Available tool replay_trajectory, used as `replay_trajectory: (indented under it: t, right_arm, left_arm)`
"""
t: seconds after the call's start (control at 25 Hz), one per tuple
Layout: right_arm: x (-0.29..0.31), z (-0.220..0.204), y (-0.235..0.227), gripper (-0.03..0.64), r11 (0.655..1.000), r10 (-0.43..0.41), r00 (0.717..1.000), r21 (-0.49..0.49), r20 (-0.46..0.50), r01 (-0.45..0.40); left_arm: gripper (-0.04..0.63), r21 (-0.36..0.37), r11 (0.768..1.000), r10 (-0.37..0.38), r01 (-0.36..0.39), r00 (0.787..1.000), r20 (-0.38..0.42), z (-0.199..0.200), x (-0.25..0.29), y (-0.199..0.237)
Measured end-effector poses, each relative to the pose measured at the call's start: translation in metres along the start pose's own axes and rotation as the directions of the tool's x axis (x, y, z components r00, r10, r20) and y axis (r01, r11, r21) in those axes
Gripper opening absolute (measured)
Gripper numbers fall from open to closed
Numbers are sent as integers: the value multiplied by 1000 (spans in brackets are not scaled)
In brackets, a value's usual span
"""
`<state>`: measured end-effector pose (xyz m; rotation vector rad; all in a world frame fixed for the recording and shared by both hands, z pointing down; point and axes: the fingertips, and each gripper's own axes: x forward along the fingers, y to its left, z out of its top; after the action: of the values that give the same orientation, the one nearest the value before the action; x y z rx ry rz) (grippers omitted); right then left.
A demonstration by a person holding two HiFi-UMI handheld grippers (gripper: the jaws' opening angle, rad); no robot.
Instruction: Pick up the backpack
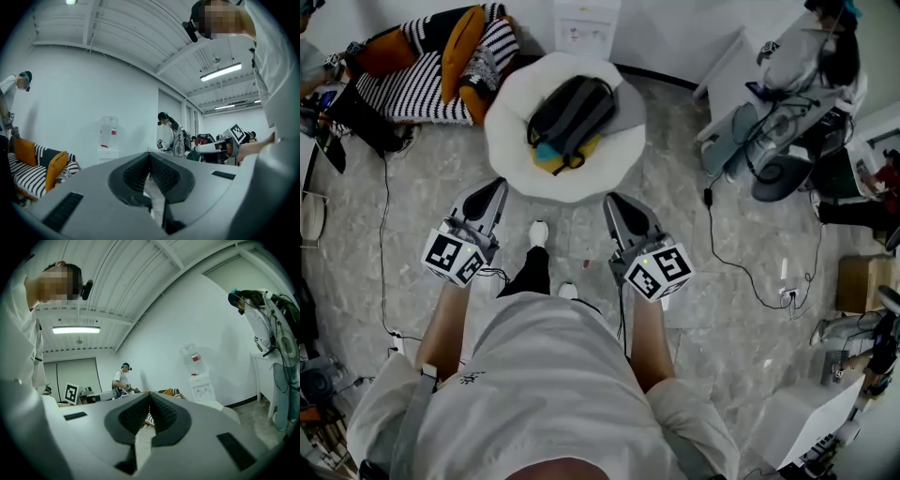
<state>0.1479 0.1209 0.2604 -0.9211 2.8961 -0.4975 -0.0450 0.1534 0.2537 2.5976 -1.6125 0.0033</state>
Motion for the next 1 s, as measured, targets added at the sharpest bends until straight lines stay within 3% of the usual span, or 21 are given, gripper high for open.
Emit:
replay_trajectory:
  t: [1.0]
  right_arm:
    - [171, 21, -84, 6, 992, -122, 992, 36, -27, 123]
  left_arm:
    - [3, -51, 988, -145, 143, 988, -48, 0, 139, 165]
